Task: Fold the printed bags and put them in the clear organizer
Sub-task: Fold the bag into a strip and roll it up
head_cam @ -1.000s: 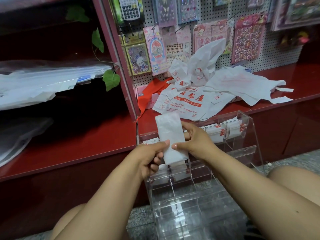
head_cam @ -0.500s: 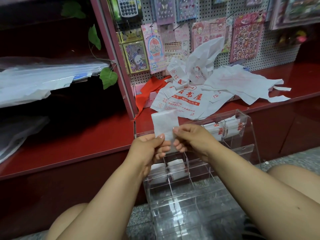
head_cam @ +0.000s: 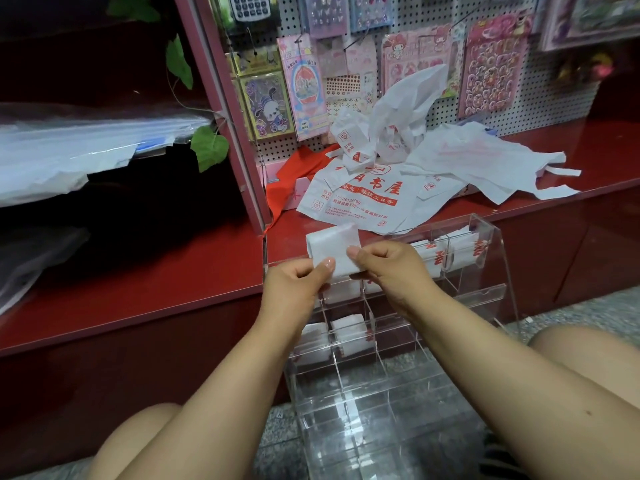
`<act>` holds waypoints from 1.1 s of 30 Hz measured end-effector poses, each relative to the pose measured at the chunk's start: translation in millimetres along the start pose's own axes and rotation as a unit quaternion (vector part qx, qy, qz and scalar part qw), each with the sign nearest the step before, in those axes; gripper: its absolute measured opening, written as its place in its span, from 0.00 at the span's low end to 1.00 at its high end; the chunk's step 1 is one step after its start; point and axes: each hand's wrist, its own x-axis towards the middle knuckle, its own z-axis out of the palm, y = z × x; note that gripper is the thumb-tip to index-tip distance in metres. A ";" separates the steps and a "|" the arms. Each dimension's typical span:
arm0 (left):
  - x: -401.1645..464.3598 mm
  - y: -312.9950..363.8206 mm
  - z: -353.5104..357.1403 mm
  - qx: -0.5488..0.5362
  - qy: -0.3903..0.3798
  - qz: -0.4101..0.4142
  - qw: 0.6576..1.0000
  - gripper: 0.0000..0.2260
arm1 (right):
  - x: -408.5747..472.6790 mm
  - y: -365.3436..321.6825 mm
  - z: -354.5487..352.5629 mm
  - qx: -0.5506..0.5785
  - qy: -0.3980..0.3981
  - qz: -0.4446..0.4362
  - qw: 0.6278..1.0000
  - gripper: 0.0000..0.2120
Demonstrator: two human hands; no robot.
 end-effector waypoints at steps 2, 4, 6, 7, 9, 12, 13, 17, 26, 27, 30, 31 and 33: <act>-1.4 -2.3 0.7 0.010 0.013 0.029 0.999 0.28 | -0.4 3.1 0.8 -0.038 0.016 -0.026 0.999 0.10; -2.5 -4.3 2.0 0.024 0.045 0.046 0.998 0.24 | 0.2 4.7 1.3 -0.082 0.020 -0.051 0.995 0.10; -3.6 -7.7 4.0 0.048 0.072 0.053 0.995 0.22 | -0.1 5.6 5.2 -0.079 0.012 -0.052 0.995 0.06; -3.0 -11.1 4.7 0.060 0.075 0.057 0.994 0.22 | -1.0 4.6 7.2 -0.023 -0.004 -0.027 0.999 0.05; -3.2 -19.1 6.2 0.080 0.066 0.065 0.993 0.19 | -1.8 1.3 10.0 0.096 -0.038 0.039 0.994 0.13; -5.5 -28.1 8.6 0.087 0.044 0.058 0.994 0.17 | -0.5 0.4 10.7 -0.035 -0.041 0.037 0.998 0.21; -7.6 -28.5 10.2 0.088 0.039 0.053 0.994 0.16 | 0.0 2.3 10.3 -0.116 -0.023 0.021 0.993 0.20; -10.9 -19.1 20.4 -0.022 0.073 -0.030 0.997 0.07 | 4.1 11.8 12.2 -0.164 0.020 -0.013 0.986 0.13; 6.1 -17.9 37.6 0.125 0.170 0.012 0.977 0.20 | -0.2 21.9 22.8 -0.257 0.002 -0.083 0.963 0.12; 5.4 -18.1 39.9 0.135 0.177 0.026 0.975 0.19 | -0.4 22.4 22.9 -0.258 0.002 -0.082 0.963 0.11; 6.9 -23.0 43.8 0.125 0.191 0.031 0.973 0.16 | 1.1 25.9 22.6 -0.251 -0.004 -0.082 0.964 0.12; 7.9 -25.8 44.8 0.116 0.192 0.025 0.974 0.16 | 1.8 27.9 22.9 -0.251 -0.006 -0.083 0.964 0.12; 8.9 -30.0 46.5 0.104 0.192 0.024 0.976 0.17 | 3.8 32.5 23.1 -0.249 -0.014 -0.080 0.965 0.11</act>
